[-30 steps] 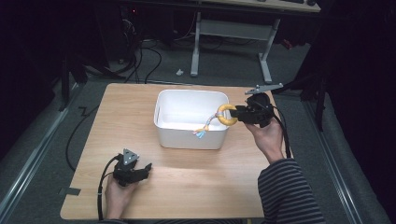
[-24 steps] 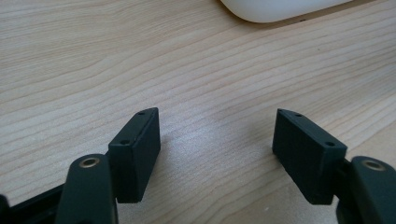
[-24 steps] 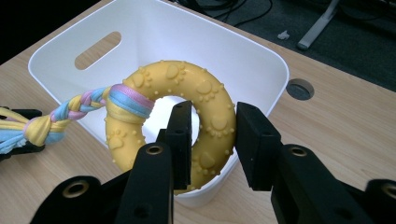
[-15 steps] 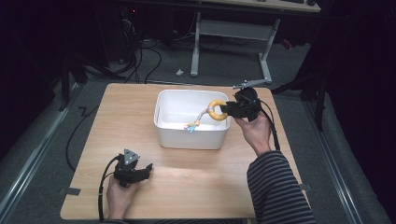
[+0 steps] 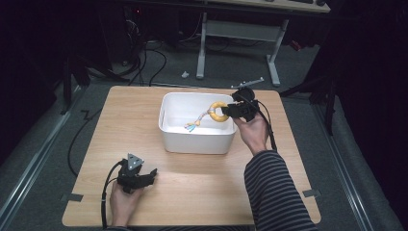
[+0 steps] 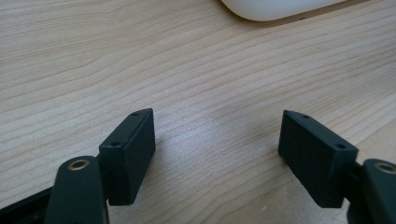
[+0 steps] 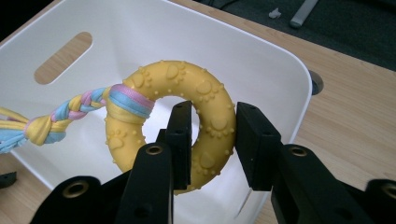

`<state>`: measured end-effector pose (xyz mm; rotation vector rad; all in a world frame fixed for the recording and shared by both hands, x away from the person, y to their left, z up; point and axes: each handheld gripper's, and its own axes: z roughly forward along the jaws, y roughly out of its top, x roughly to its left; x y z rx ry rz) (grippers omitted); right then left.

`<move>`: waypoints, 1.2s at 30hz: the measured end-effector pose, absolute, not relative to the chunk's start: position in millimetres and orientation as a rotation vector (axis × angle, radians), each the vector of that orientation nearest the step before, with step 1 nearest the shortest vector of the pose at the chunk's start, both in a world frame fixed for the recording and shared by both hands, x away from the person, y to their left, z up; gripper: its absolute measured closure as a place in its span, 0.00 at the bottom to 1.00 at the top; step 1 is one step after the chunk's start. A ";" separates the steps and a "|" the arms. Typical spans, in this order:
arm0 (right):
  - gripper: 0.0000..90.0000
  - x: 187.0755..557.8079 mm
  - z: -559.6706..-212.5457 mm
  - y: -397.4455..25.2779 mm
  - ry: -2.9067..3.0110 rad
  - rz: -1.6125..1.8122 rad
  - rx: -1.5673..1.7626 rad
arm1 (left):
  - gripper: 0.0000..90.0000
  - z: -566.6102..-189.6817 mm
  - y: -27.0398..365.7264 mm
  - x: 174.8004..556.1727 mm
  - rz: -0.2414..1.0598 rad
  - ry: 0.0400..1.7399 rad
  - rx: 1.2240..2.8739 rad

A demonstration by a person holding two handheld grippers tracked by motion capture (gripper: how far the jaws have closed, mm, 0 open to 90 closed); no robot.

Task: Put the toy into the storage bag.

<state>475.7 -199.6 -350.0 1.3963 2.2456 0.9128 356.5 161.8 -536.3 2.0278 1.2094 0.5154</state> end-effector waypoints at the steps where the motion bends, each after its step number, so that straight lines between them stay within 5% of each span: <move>1: 0.76 479.0 -353.0 -197.6 2.237 0.891 1.410 | 0.31 -536.3 161.7 356.4 0.515 1.210 2.027; 36: 0.76 470.0 -375.0 -181.4 2.388 0.798 1.343 | 0.31 -536.3 162.1 356.4 0.513 1.210 2.026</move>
